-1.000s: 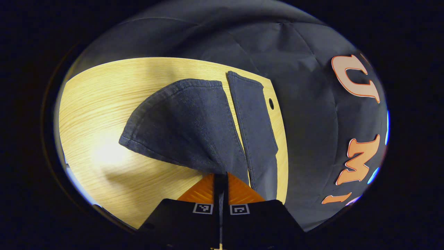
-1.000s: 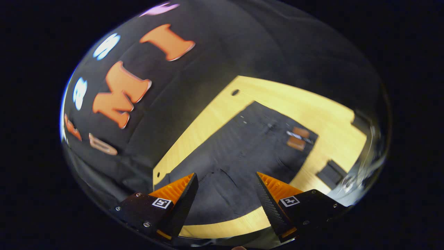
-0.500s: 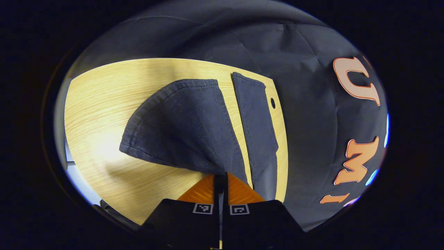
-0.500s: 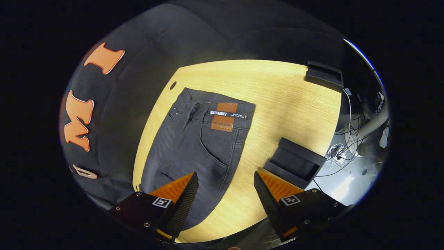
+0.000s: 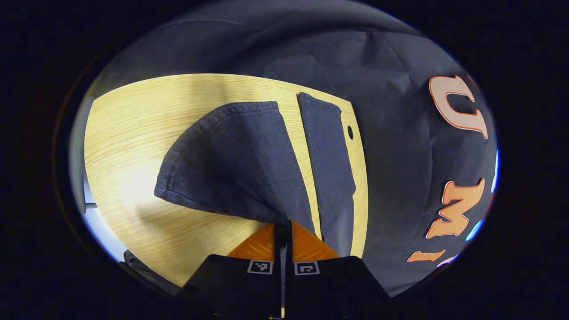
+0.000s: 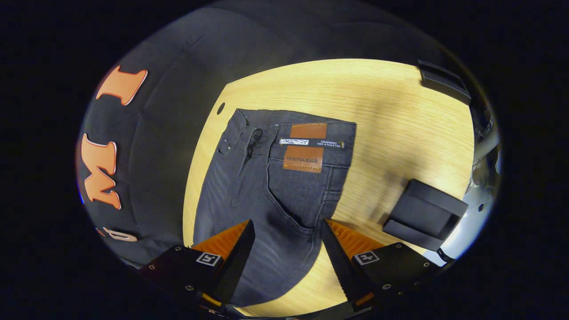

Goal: Grasp the waist and the cuffs of the jeans and fold them to make the two legs overlap; first hold the waist and fold one-third of the jeans toward the cuffs, then hold the cuffs and fold the remaining one-third in the same direction to finish folding.

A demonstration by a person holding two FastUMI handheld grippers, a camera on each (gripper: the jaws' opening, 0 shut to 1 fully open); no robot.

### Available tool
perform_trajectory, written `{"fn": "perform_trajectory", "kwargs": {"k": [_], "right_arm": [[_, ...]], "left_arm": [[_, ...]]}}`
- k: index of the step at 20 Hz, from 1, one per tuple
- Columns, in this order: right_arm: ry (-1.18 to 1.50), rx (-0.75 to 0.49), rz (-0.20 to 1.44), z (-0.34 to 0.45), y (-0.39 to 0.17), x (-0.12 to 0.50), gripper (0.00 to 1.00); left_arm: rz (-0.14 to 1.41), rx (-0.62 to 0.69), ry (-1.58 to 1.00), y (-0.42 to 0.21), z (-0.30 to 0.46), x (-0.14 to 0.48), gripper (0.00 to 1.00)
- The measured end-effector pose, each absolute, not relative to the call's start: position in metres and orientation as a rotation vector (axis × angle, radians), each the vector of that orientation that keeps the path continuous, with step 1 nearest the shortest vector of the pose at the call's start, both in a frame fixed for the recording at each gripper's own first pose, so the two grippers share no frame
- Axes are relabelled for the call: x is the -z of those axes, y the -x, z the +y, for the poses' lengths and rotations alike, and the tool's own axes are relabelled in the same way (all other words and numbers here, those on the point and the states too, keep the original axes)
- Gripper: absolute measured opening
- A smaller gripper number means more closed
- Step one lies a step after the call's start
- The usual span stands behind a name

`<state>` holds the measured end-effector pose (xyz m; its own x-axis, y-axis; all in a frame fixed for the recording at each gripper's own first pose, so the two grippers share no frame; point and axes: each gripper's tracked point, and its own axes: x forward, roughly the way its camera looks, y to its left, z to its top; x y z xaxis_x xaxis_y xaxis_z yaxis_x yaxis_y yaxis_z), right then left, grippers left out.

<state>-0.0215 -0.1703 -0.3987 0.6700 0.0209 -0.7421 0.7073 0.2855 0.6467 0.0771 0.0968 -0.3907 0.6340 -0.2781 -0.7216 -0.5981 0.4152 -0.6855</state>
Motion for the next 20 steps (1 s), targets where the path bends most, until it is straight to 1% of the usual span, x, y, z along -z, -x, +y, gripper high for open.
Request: {"fn": "perform_trajectory", "kwargs": {"k": [2,5,6,7,9,13,14,16,20], "right_arm": [[-1.218,0.527,0.701,-0.171,0.014,0.405,0.81],[-1.171,0.545,0.715,-0.173,0.013,0.413,0.17],[-1.118,0.541,0.750,-0.171,0.018,0.414,0.11],[-1.071,0.528,0.768,-0.173,0.019,0.411,0.04],[-1.052,0.500,0.777,-0.172,0.018,0.396,0.04],[-1.118,0.418,0.738,-0.173,0.011,0.350,0.04],[-1.124,0.399,0.740,-0.174,0.007,0.345,0.04],[-1.143,0.371,0.745,-0.176,-0.001,0.332,0.04],[-1.144,0.319,0.790,-0.179,-0.021,0.315,0.04]], "left_arm": [[0.915,-0.244,1.165,-0.078,0.096,0.393,0.03],[0.930,-0.260,1.167,-0.077,0.094,0.395,0.04],[0.945,-0.267,1.163,-0.076,0.095,0.395,0.04],[0.955,-0.274,1.161,-0.075,0.095,0.393,0.03],[0.954,-0.266,1.143,-0.076,0.098,0.383,0.03],[0.959,-0.256,1.123,-0.074,0.094,0.347,0.04],[1.003,-0.282,1.104,-0.067,0.093,0.345,0.03],[1.142,-0.359,1.058,-0.053,0.093,0.346,0.04],[1.232,-0.432,0.911,-0.049,0.100,0.336,0.03]]}}
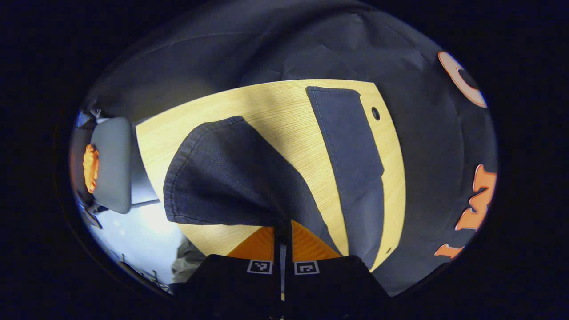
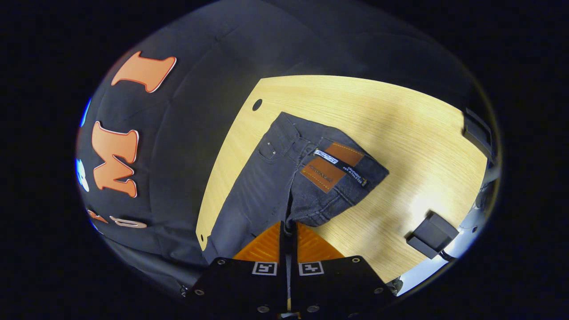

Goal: Grasp the waist and the cuffs of the jeans and fold them to make the two legs overlap; first hold the waist and fold one-third of the jeans toward the cuffs, then hold the cuffs and fold the remaining one-third in the same direction to finish folding.

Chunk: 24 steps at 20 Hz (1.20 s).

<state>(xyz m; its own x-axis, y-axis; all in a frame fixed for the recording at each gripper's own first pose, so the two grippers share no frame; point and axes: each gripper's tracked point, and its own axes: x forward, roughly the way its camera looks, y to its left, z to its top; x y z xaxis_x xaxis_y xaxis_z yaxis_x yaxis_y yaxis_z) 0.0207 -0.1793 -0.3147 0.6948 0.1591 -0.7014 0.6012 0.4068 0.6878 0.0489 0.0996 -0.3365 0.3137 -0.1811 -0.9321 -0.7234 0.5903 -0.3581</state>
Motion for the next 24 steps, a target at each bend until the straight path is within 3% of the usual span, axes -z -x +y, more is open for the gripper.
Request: {"fn": "perform_trajectory", "kwargs": {"k": [5,10,18,23,24], "right_arm": [[-1.138,0.330,0.835,-0.174,-0.060,0.295,0.04],[-1.162,0.382,0.856,-0.172,-0.108,0.285,0.04],[-1.130,0.445,0.901,-0.177,-0.216,0.325,0.03],[-1.312,0.552,0.866,-0.187,-0.277,0.347,0.04],[-1.349,0.544,0.840,-0.188,-0.286,0.343,0.04]], "left_arm": [[1.378,-0.469,0.883,-0.062,0.100,0.332,0.04],[1.513,-0.463,0.699,-0.131,0.099,0.328,0.03],[1.545,-0.401,0.576,-0.282,0.064,0.339,0.03],[1.599,-0.501,0.547,-0.329,0.066,0.374,0.03],[1.598,-0.478,0.496,-0.337,0.070,0.376,0.10]]}}
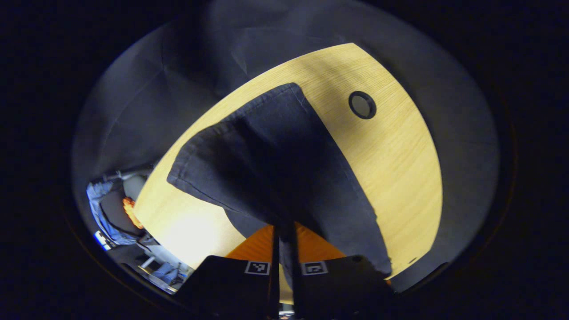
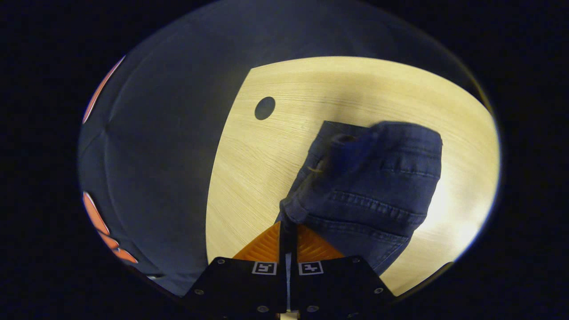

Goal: Grasp the waist and the cuffs of the jeans and fold them to make the two legs overlap; first hold the waist and fold one-third of the jeans toward the cuffs, then hold the cuffs and fold the remaining one-third in the same direction to finish folding.

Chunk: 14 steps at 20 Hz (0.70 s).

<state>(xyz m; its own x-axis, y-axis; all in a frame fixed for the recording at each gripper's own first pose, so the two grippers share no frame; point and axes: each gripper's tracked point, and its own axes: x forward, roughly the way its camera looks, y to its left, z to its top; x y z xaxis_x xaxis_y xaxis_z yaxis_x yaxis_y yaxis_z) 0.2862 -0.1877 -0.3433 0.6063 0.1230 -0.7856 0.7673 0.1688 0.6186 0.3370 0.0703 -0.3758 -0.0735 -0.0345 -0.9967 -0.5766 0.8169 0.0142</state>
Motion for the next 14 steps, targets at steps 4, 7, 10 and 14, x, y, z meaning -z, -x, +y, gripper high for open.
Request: {"fn": "perform_trajectory", "kwargs": {"k": [4,7,10,14], "right_arm": [[-1.354,0.433,0.694,-0.200,-0.312,0.304,0.75],[-1.237,0.413,0.676,-0.207,-0.281,0.280,0.98],[-1.135,0.380,0.662,-0.207,-0.247,0.265,0.98],[-1.108,0.364,0.594,-0.207,-0.197,0.250,0.98]], "left_arm": [[1.490,-0.451,0.420,-0.365,0.082,0.370,1.00],[1.367,-0.327,0.510,-0.378,0.076,0.344,0.99],[1.231,-0.211,0.611,-0.383,0.067,0.310,0.98],[1.032,-0.056,0.567,-0.375,0.058,0.282,0.98]]}}
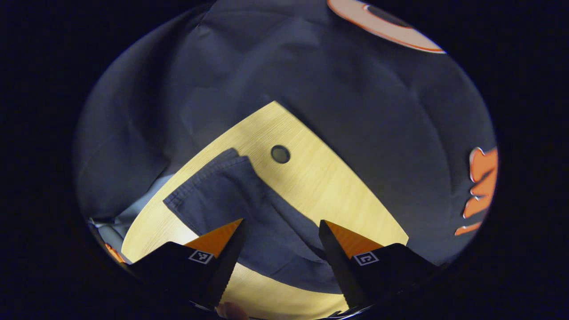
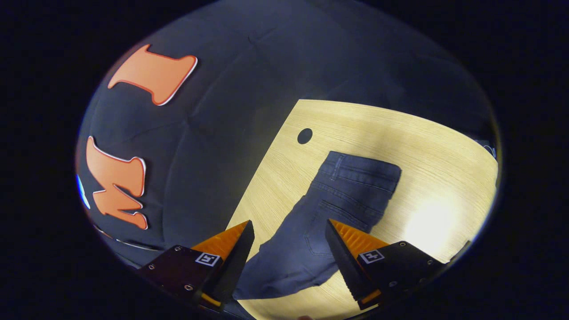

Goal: Grasp the waist and the cuffs of the jeans and fold them to make the two legs overlap; first hold the waist and fold one-third of the jeans toward the cuffs, then hold the cuffs and fold the remaining one-third in the same direction to finish folding.

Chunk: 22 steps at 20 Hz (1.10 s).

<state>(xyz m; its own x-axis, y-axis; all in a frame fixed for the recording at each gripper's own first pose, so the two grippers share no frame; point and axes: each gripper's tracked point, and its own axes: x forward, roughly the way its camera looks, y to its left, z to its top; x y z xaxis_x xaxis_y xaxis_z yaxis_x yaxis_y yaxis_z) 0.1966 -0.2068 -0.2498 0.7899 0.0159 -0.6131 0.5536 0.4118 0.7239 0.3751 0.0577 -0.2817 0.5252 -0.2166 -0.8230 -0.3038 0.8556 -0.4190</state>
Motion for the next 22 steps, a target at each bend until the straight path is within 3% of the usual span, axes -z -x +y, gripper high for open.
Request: {"fn": "perform_trajectory", "kwargs": {"k": [7,13,22], "right_arm": [[-1.123,0.480,0.573,-0.233,-0.123,0.311,0.98],[-1.193,0.564,0.627,-0.281,-0.135,0.378,0.98],[-1.269,0.453,0.568,-0.293,-0.205,0.389,0.92]], "left_arm": [[0.967,0.187,0.572,-0.293,-0.008,0.234,0.98],[0.873,0.269,0.430,-0.258,-0.049,0.218,0.98],[0.877,0.165,0.388,-0.241,-0.048,0.225,0.98]]}}
